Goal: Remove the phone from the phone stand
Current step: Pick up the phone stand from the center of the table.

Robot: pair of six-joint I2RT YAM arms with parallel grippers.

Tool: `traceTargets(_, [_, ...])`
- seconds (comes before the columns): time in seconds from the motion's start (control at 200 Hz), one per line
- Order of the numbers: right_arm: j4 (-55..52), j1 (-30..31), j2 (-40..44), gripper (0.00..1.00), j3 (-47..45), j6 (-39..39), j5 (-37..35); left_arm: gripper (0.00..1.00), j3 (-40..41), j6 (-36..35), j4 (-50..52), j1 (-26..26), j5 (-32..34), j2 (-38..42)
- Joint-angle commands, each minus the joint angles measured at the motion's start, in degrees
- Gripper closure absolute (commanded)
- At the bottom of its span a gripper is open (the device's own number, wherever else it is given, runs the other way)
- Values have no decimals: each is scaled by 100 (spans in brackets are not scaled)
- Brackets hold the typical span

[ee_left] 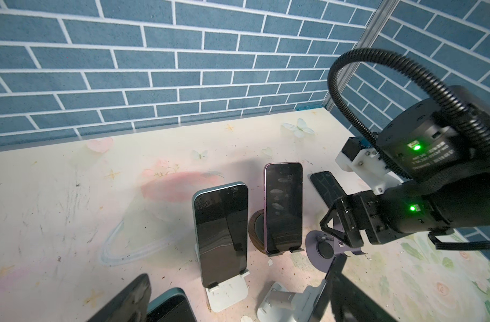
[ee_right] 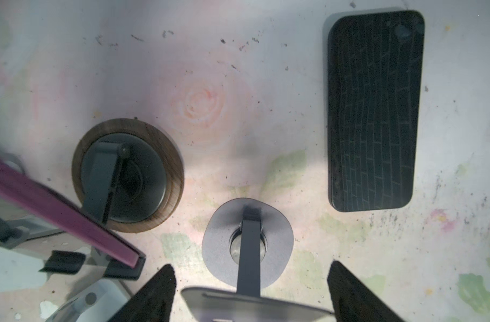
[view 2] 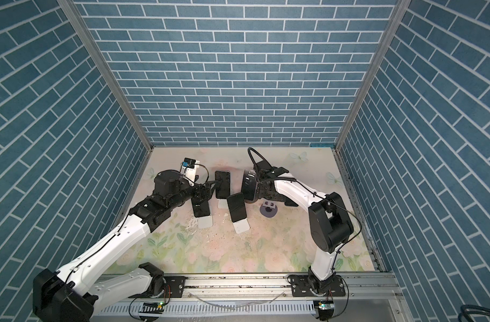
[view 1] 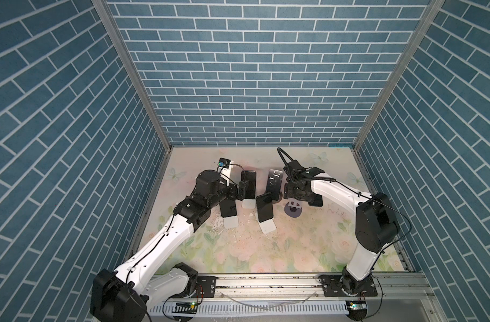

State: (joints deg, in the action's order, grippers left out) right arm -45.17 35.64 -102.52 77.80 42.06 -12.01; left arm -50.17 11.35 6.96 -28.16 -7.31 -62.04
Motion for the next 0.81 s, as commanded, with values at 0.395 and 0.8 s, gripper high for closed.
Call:
traceTargets(0.395, [-350, 180, -225, 45, 122, 488, -335, 0, 148, -220, -114, -34, 10, -19])
traceTargets(0.8, [-229, 147, -238, 54, 564, -112, -68, 0, 183, -203, -43, -39, 120, 51])
